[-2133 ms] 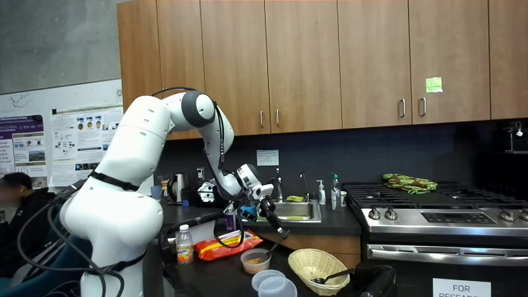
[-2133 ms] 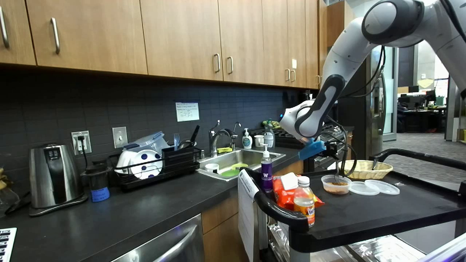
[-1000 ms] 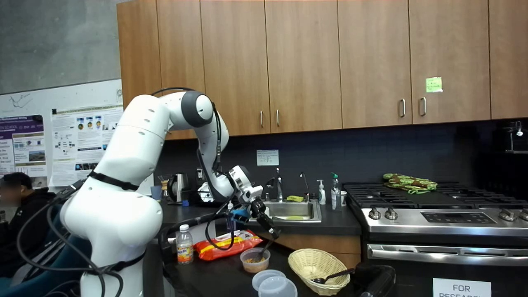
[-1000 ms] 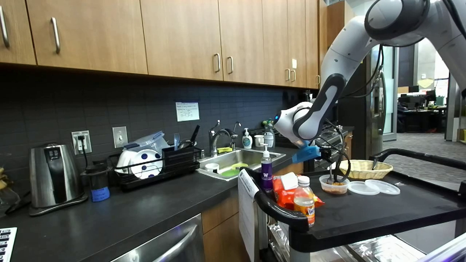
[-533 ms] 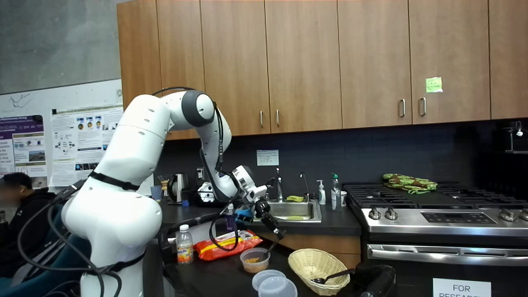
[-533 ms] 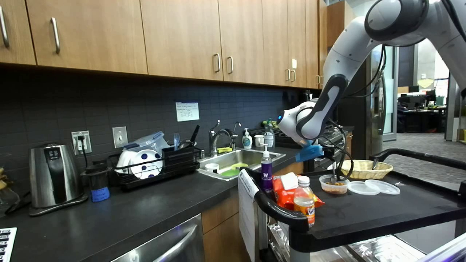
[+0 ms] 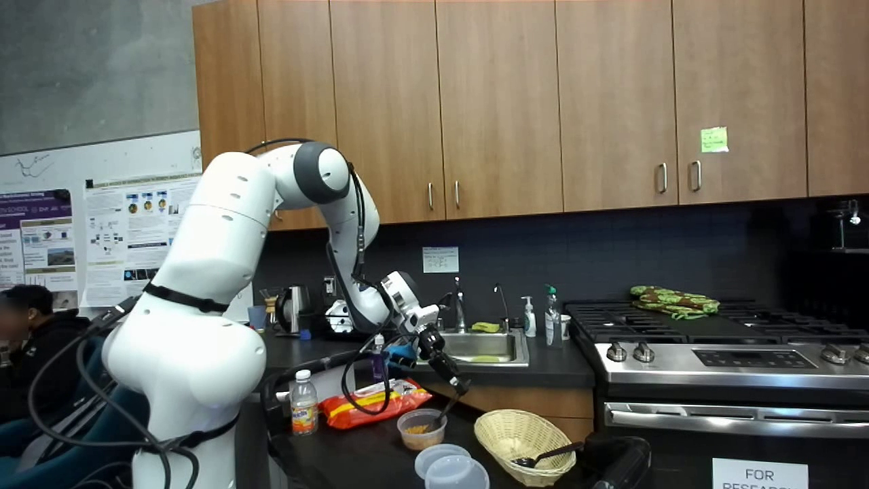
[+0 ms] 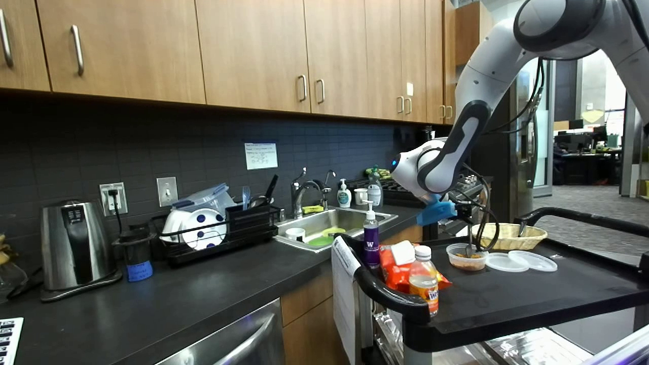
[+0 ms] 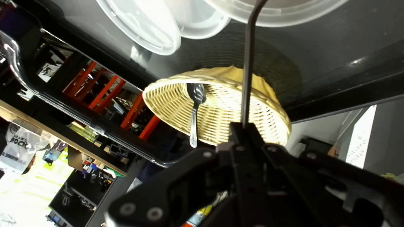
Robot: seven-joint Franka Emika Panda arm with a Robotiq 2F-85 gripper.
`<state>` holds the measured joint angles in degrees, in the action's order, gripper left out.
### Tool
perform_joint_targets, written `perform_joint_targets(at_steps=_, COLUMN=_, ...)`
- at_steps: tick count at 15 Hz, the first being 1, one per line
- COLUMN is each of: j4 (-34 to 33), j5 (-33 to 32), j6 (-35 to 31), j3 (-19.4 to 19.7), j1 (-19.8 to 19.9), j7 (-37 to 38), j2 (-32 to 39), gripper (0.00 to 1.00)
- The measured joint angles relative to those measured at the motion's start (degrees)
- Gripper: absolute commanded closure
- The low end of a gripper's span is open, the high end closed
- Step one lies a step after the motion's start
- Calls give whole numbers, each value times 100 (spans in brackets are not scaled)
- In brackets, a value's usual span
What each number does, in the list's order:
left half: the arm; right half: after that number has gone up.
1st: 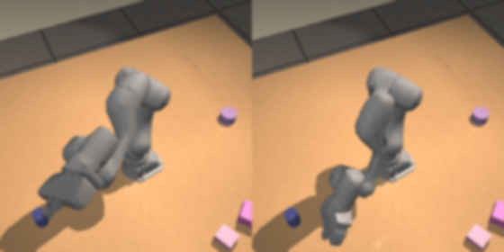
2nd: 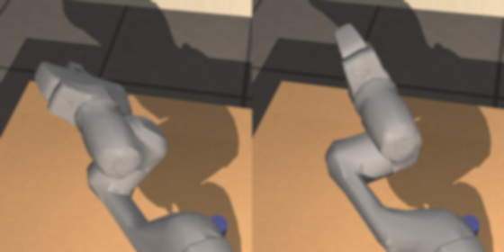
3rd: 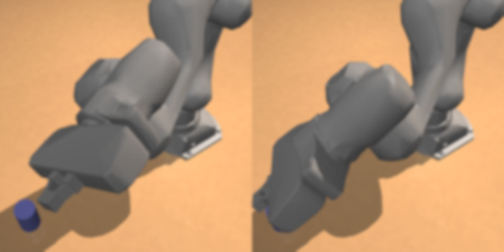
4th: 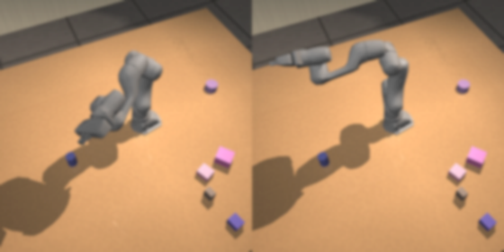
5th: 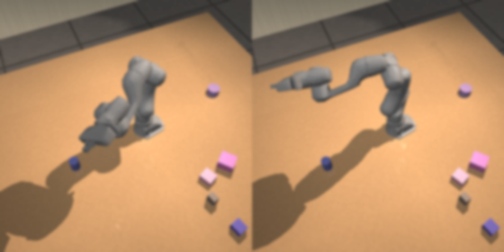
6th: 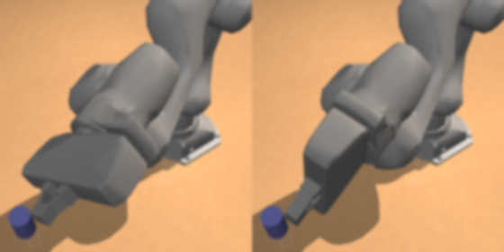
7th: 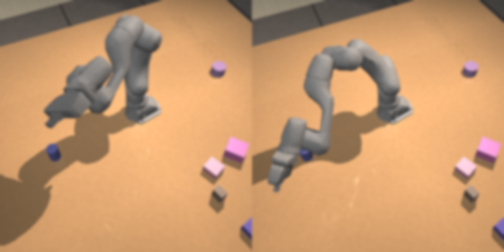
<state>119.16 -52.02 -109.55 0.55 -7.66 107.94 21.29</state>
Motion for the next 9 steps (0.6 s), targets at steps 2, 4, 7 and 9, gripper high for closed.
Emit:
perform_joint_targets(at_steps=2, j4=109, j5=0, j6=0, j3=-24, j1=0, j7=35, j2=-73, gripper=99)
perform_joint_targets(at_steps=4, j4=210, j5=0, j6=-1, j3=-53, j1=-1, j7=48, j2=-145, gripper=99)
perform_joint_targets(at_steps=7, j4=319, j5=2, j6=-30, j3=-128, j1=-5, j7=52, j2=-211, gripper=99)
perform_joint_targets(at_steps=9, j4=335, j5=18, j6=-50, j3=-204, j1=-17, j7=52, j2=-213, gripper=99)
